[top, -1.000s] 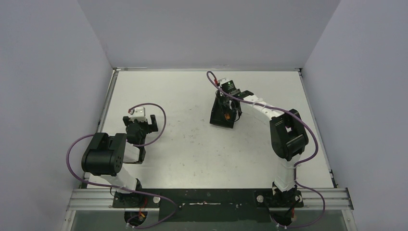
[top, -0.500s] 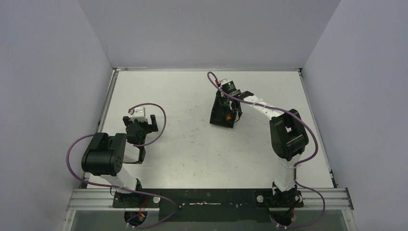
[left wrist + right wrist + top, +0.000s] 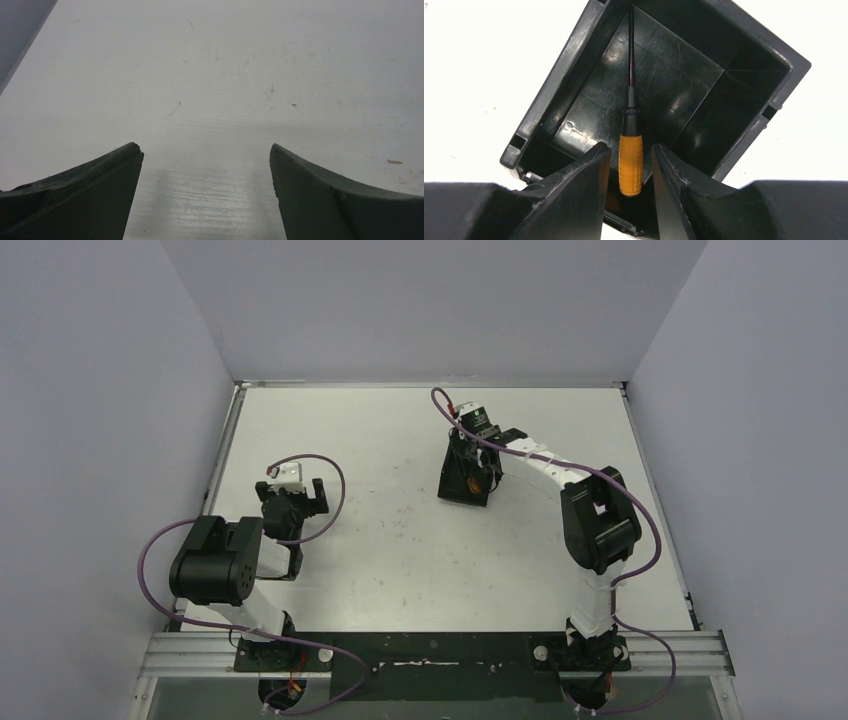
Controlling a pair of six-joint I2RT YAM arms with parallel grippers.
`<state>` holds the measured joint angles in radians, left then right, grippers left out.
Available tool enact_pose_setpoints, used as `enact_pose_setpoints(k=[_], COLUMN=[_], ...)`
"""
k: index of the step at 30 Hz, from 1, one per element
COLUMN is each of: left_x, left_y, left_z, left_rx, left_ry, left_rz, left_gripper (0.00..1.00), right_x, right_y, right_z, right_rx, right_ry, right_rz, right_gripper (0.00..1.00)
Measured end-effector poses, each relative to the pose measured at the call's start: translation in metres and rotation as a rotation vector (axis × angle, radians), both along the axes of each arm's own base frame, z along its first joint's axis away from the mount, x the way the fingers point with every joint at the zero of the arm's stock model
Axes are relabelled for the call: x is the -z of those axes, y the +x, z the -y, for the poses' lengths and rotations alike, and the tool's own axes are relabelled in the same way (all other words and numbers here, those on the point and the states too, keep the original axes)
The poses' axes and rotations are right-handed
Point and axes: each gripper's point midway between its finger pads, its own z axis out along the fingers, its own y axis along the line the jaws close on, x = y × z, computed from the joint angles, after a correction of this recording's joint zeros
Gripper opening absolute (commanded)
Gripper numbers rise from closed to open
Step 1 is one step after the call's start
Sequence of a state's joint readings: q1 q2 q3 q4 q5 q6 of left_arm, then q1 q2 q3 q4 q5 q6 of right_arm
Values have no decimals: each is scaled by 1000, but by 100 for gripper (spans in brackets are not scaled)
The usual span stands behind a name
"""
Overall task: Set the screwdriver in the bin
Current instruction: Place the screwdriver in the bin, then reset both arms
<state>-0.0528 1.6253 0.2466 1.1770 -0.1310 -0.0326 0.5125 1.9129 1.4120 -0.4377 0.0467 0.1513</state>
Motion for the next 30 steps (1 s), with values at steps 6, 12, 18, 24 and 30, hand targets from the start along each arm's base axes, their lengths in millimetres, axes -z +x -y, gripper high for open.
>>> enact_pose_setpoints(k=[6, 12, 18, 24, 30], left_x=[0, 0, 0, 0, 0], left_y=[0, 0, 0, 0, 0], left_z=[0, 0, 0, 0, 0], left_rx=[0, 0, 0, 0, 0], left_ry=[0, 0, 0, 0, 0], left_rz=[0, 0, 0, 0, 0], left_gripper=[97, 97, 97, 97, 97], right_x=[-13, -35, -63, -104, -132], right_y=[7, 18, 27, 31, 37], right_z=[-7, -15, -10, 6, 48], right_rx=[-2, 22, 101, 153, 235], right_ry=[13, 29, 39, 23, 34], right_rz=[31, 79, 140, 208, 238], right_gripper=[37, 41, 100, 100, 100])
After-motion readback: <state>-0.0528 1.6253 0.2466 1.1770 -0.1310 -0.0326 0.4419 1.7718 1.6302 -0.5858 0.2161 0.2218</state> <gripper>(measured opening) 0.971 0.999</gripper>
